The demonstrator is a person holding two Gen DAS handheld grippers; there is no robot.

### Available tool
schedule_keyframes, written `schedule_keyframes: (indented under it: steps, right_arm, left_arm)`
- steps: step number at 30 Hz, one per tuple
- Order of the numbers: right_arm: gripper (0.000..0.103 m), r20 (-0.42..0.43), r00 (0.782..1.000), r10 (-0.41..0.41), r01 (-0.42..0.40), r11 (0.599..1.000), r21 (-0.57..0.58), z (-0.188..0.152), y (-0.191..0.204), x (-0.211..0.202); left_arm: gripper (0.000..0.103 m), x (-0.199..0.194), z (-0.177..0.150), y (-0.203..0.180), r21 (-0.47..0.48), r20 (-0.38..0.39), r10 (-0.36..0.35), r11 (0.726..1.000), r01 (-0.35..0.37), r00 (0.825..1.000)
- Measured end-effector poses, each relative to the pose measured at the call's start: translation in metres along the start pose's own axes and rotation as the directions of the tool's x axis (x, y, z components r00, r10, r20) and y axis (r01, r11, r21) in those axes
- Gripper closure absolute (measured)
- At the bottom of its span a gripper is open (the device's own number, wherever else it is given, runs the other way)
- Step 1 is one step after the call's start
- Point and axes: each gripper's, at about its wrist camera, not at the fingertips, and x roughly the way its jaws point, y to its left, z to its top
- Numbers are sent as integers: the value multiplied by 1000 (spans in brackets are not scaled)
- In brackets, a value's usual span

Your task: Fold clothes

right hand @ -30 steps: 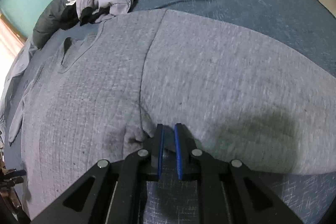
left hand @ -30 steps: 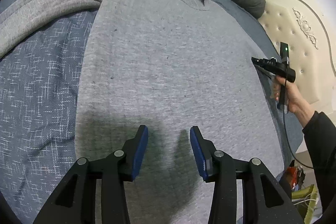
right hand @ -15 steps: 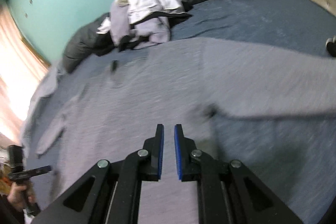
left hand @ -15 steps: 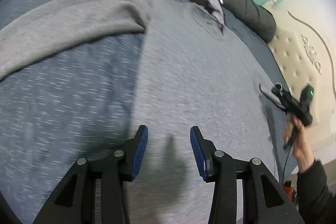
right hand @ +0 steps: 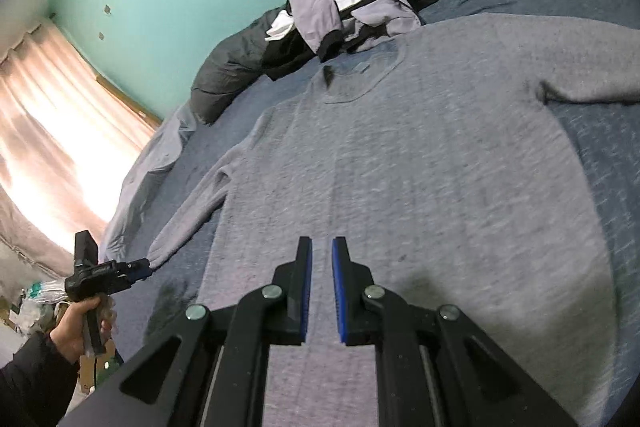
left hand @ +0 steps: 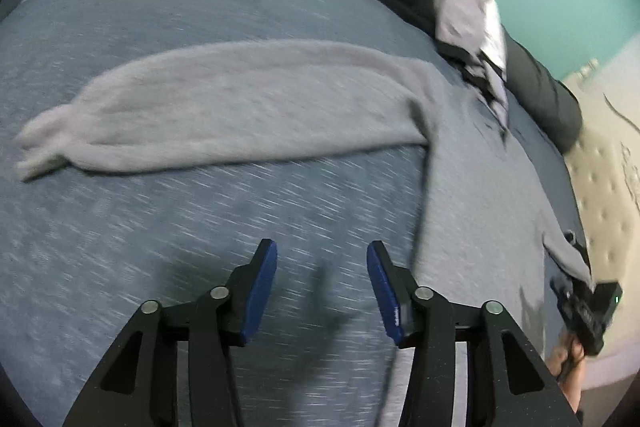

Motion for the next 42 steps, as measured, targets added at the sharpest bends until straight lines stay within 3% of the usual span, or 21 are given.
schedule_keyframes:
  steps: [11,21,31,32,36,38,42]
  right_arm:
    - [92,-38,999,14,-14,1000,7,-12,-4,23]
    - [92,-33,999,10,-10,1000,18,-12,-13,25]
    - [92,-38,999,29,-28,999,31,-13,-16,27]
    - [92,-38,999,32,-30,999,31,-12,-16,27]
    - [92,-37,999,38,-36,999,33,-11,-16,26]
    - [92,-36,999,39,-37,999,36,-11,-17,26]
    - [92,-39,998,45,-44,998,39,-12,-16,27]
  left_arm:
    - [51,-9,36,62,-68,42,117,991,-114,992]
    - [51,39,70,42,-1,29,122,993,-122,992]
    - [51,80,75,14,94,-3,126,988,-125,992]
    - [53,83,74,13,100,-4,132,986,-131,991]
    - [89,86,70,13,121,-5,134,984,-133,991]
    - [102,84,68,12,128,-7,128,984,-126,992]
    - [103,78,64,11,139,-11,110,984,-107,994]
